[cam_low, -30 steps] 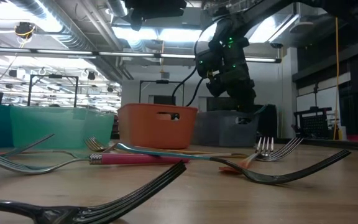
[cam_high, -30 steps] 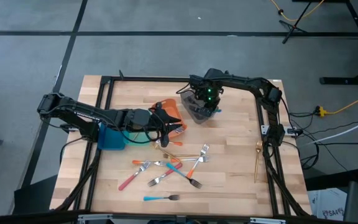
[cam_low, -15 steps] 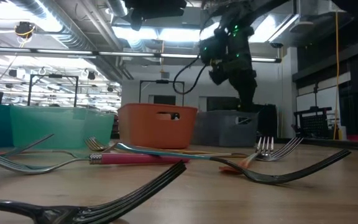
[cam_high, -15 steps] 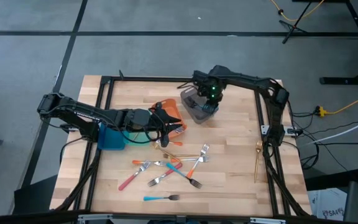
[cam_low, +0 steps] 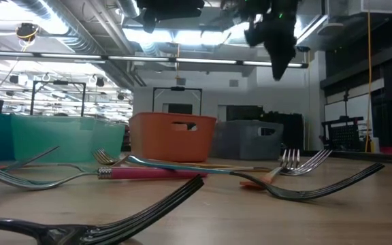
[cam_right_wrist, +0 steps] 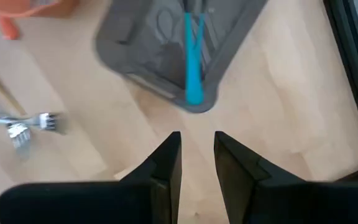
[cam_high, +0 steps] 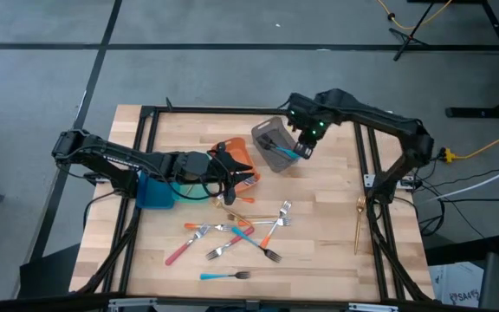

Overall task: Sort silverware by color (type)
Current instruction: Put the gold fork into the light blue bin

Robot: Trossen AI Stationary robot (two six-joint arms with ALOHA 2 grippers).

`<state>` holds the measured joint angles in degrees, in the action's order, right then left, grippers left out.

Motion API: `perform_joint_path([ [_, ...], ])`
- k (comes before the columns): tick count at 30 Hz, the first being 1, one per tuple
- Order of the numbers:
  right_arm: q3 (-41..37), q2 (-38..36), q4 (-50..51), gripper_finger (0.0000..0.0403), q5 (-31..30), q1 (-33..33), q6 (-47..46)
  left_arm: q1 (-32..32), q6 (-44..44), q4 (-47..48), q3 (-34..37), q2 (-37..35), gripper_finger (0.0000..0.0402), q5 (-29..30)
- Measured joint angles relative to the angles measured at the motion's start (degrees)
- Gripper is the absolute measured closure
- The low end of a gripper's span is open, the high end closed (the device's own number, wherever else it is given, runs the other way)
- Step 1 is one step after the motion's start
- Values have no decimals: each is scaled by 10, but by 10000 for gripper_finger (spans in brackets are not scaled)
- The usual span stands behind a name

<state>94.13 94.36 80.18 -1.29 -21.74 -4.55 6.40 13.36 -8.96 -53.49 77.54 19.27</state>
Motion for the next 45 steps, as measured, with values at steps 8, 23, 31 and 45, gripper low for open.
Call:
perform_joint_path([
  [8,0,-59,45,318,-19,99,-74,0,0,7,0,0,314,0],
  [23,-13,-127,97,318,-147,267,-263,0,0,8,0,0,314,0],
  [31,-142,-199,96,318,-147,337,-443,0,0,8,0,0,314,0],
  [45,-422,-253,37,318,-25,463,-827,0,0,8,0,0,314,0],
])
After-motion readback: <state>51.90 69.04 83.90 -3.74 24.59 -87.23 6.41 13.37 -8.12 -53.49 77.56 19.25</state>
